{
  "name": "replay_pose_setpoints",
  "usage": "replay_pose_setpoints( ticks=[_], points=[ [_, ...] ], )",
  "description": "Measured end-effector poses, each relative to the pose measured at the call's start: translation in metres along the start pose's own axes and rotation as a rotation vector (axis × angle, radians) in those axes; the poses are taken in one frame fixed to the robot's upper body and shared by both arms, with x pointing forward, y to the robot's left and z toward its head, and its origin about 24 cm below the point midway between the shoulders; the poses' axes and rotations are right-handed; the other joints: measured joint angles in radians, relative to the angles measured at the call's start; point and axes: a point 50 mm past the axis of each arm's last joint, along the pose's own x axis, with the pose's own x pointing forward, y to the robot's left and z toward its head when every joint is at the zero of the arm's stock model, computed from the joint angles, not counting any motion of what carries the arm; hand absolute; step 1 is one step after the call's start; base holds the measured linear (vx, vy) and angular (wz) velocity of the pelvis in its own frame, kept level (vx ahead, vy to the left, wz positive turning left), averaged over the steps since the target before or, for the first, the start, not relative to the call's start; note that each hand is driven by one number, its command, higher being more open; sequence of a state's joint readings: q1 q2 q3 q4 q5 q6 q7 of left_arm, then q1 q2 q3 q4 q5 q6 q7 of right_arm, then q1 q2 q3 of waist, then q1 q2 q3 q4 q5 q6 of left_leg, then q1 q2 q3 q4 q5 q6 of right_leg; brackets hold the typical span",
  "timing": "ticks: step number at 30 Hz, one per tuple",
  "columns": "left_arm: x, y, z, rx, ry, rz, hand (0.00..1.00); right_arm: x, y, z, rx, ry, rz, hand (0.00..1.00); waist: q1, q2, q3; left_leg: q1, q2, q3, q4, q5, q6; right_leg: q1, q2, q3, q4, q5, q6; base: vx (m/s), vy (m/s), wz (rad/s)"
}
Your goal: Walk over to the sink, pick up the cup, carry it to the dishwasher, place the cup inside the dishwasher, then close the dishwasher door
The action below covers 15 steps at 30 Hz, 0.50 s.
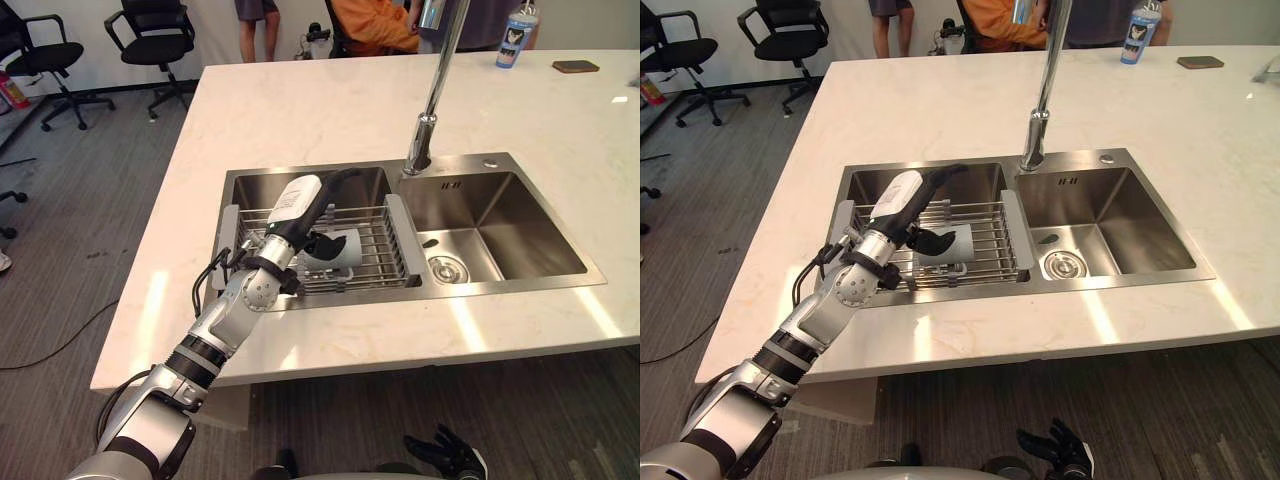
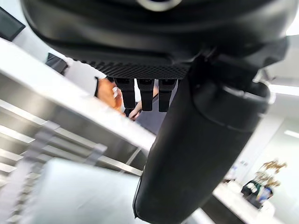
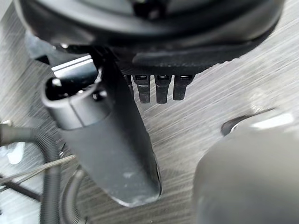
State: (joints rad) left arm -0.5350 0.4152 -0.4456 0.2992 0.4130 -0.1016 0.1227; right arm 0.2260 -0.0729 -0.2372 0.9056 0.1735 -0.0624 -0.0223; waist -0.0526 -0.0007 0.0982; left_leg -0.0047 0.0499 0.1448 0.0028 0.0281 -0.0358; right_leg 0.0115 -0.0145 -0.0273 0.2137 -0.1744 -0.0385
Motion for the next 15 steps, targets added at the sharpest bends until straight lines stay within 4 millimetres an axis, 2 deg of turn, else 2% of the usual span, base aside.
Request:
replay_pose_setpoints(
  ticks=[5, 11, 15],
  points=[
    [-0.006, -0.004, -0.025, 0.065, 0.099, -0.057, 0.9, 0.0, -0.007, -0.001, 0.009, 0.009, -0.025, 0.9, -0.02, 0.004, 0.002, 0.0, -0.018, -0.002, -0.045, 0.043, 0.015, -0.012, -0.011, 0.006, -0.029, 0.017, 0.007, -0.09, 0.033, -0.02],
    [-0.009, -0.001, -0.032, 0.092, 0.117, -0.063, 0.9, 0.0, -0.009, -0.005, 0.005, 0.024, -0.031, 0.9, -0.027, 0.022, 0.018, -0.003, -0.031, -0.017, -0.09, 0.075, 0.017, -0.026, -0.024, 0.009, -0.059, 0.046, 0.029, -0.11, 0.059, 0.0],
    [-0.009, 0.004, -0.034, 0.133, 0.109, -0.066, 0.9, 0.0, -0.009, -0.005, 0.004, 0.026, -0.028, 0.9, -0.039, 0.021, 0.024, -0.005, -0.043, -0.026, -0.092, 0.075, 0.018, -0.026, -0.034, 0.012, -0.069, 0.047, 0.045, -0.03, 0.049, -0.02]
  ],
)
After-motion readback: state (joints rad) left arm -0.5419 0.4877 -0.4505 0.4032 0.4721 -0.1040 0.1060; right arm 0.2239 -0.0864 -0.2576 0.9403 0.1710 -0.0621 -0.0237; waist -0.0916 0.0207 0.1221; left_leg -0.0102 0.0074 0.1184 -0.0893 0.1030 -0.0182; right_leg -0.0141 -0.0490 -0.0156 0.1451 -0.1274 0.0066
